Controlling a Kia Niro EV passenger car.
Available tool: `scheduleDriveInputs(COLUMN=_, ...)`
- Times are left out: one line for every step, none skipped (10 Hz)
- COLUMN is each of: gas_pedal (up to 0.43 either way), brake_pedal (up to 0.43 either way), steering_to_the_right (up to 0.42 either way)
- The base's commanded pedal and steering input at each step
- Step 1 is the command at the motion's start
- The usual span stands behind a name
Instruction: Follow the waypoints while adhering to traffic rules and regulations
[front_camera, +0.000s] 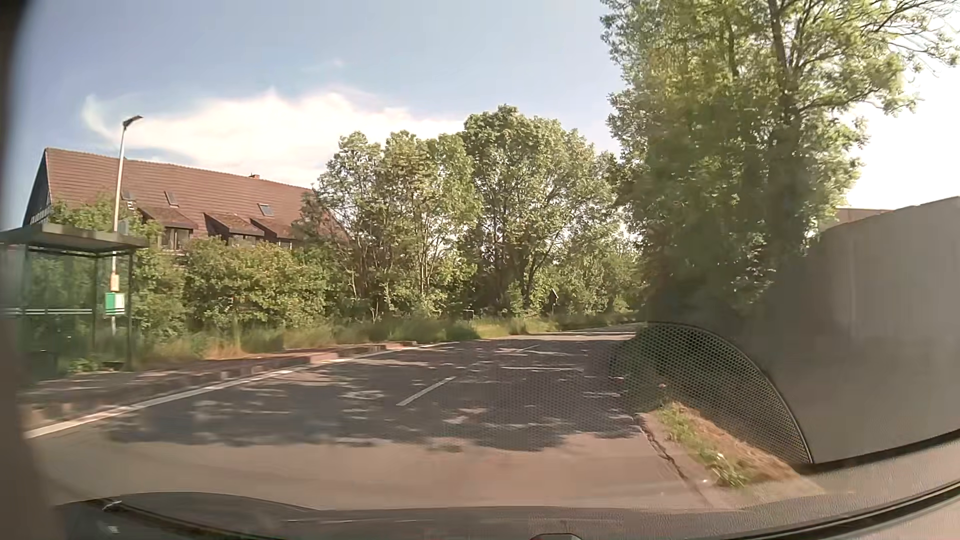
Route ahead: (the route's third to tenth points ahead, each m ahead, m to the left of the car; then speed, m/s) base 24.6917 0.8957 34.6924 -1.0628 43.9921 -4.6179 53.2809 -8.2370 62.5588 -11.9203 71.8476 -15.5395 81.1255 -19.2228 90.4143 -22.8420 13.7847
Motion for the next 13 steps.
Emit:
scheduleDriveInputs(gas_pedal=0.157, brake_pedal=0.0, steering_to_the_right=0.04)
scheduleDriveInputs(gas_pedal=0.157, brake_pedal=0.0, steering_to_the_right=0.042)
scheduleDriveInputs(gas_pedal=0.157, brake_pedal=0.0, steering_to_the_right=0.043)
scheduleDriveInputs(gas_pedal=0.157, brake_pedal=0.0, steering_to_the_right=0.043)
scheduleDriveInputs(gas_pedal=0.157, brake_pedal=0.0, steering_to_the_right=0.043)
scheduleDriveInputs(gas_pedal=0.157, brake_pedal=0.0, steering_to_the_right=0.044)
scheduleDriveInputs(gas_pedal=0.157, brake_pedal=0.0, steering_to_the_right=0.048)
scheduleDriveInputs(gas_pedal=0.157, brake_pedal=0.0, steering_to_the_right=0.049)
scheduleDriveInputs(gas_pedal=0.157, brake_pedal=0.0, steering_to_the_right=0.049)
scheduleDriveInputs(gas_pedal=0.157, brake_pedal=0.0, steering_to_the_right=0.049)
scheduleDriveInputs(gas_pedal=0.157, brake_pedal=0.0, steering_to_the_right=0.049)
scheduleDriveInputs(gas_pedal=0.157, brake_pedal=0.0, steering_to_the_right=0.048)
scheduleDriveInputs(gas_pedal=0.157, brake_pedal=0.0, steering_to_the_right=0.048)
